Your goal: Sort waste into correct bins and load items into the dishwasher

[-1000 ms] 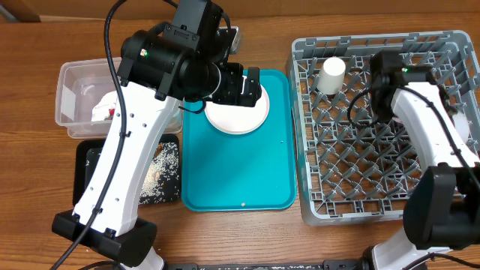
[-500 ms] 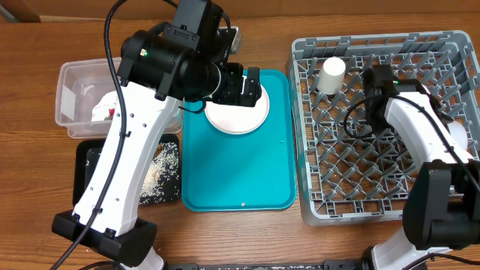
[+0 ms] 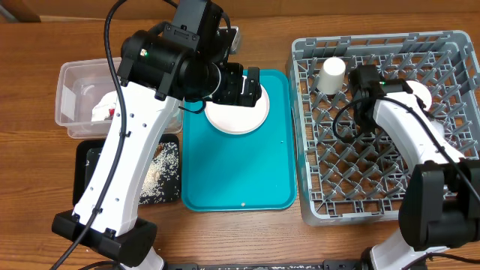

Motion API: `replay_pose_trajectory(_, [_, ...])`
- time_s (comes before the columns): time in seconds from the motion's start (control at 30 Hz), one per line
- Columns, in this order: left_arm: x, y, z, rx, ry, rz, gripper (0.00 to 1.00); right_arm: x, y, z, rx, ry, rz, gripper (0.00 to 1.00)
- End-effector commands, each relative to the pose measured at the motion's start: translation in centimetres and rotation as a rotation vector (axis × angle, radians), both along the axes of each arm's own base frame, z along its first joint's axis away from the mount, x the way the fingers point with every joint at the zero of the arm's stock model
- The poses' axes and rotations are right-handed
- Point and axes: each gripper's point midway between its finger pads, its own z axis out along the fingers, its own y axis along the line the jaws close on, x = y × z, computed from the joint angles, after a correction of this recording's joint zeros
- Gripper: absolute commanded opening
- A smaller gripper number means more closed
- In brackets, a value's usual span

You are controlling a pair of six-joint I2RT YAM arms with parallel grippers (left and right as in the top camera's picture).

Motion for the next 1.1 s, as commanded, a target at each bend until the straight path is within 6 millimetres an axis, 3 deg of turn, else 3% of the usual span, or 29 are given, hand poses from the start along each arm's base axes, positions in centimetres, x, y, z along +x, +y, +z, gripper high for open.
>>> replay_pose_trajectory(0.0, [0.1, 0.3, 0.3, 0.01, -0.019, -0.001, 1.0, 0.2, 0.6, -0.8, 0.062, -0.066, -0.023, 0.25])
replay_pose_trajectory(0.3, [0.1, 0.3, 0.3, 0.01, -0.02, -0.002, 1.0, 1.2, 2.0, -0.1, 0.156, -0.182, 0.0, 0.34])
replay_pose_trajectory(0.53, [0.1, 0.3, 0.3, 0.01, -0.02, -0.002, 1.0, 2.4, 4.1, 0.6, 0.363, -0.323, 0.002, 0.4])
replay_pose_trajectory(0.87, [0.1, 0.3, 0.3, 0.01, -0.02, -0.002, 1.0, 4.0, 10.0, 0.2, 0.801, -0.489, -0.011, 0.43])
replay_pose_trajectory(1.07, [0.1, 0.3, 0.3, 0.01, -0.02, -0.002, 1.0, 4.9, 11.8, 2.1, 0.974, -0.648, -0.058, 0.43])
